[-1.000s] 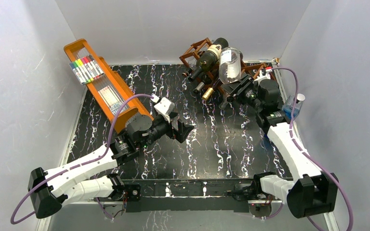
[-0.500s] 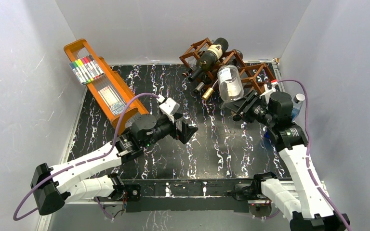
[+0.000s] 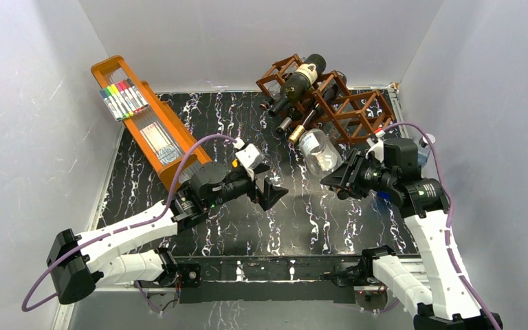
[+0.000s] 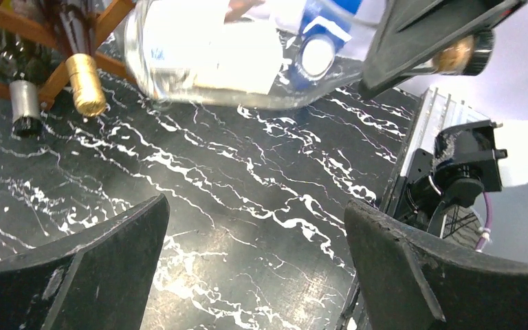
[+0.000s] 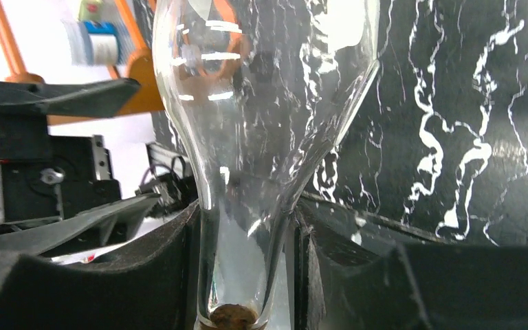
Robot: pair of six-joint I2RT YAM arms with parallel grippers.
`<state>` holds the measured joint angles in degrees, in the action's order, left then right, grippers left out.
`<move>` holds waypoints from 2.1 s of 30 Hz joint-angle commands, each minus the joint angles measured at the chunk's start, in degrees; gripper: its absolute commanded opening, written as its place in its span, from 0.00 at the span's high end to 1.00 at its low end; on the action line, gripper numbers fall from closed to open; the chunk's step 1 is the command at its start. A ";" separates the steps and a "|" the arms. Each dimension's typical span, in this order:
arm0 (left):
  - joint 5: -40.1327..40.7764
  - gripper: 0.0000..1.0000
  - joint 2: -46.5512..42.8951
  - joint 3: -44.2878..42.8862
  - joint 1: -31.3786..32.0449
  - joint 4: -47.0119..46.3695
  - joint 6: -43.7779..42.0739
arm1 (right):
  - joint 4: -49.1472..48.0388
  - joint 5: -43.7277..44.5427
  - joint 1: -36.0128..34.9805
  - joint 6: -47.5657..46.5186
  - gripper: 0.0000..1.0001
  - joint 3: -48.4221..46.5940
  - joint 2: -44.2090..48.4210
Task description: Take the wine bottle off the wine rack
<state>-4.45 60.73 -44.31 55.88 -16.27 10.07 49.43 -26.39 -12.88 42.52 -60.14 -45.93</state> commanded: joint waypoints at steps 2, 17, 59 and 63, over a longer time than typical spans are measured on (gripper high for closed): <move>-9.49 0.02 -2.04 0.93 -0.33 -3.57 -10.04 | -3.67 -7.89 -0.12 -9.45 1.00 -6.35 -2.07; -23.60 0.02 5.56 -2.24 -0.17 3.92 -40.83 | 8.51 -15.55 -0.18 -21.66 1.00 -7.05 -15.35; -33.97 0.07 33.52 -8.11 3.43 -24.64 -34.13 | 7.79 -23.77 -5.20 -26.31 0.80 -0.86 -26.10; -31.99 0.12 33.61 -7.10 4.28 -27.27 -32.30 | 7.55 -23.78 -5.51 -26.23 0.77 -1.03 -25.47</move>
<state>-35.53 94.98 -51.22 58.92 -38.11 -24.10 61.49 -40.14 -17.93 18.20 -58.59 -73.87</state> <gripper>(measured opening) 0.907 0.500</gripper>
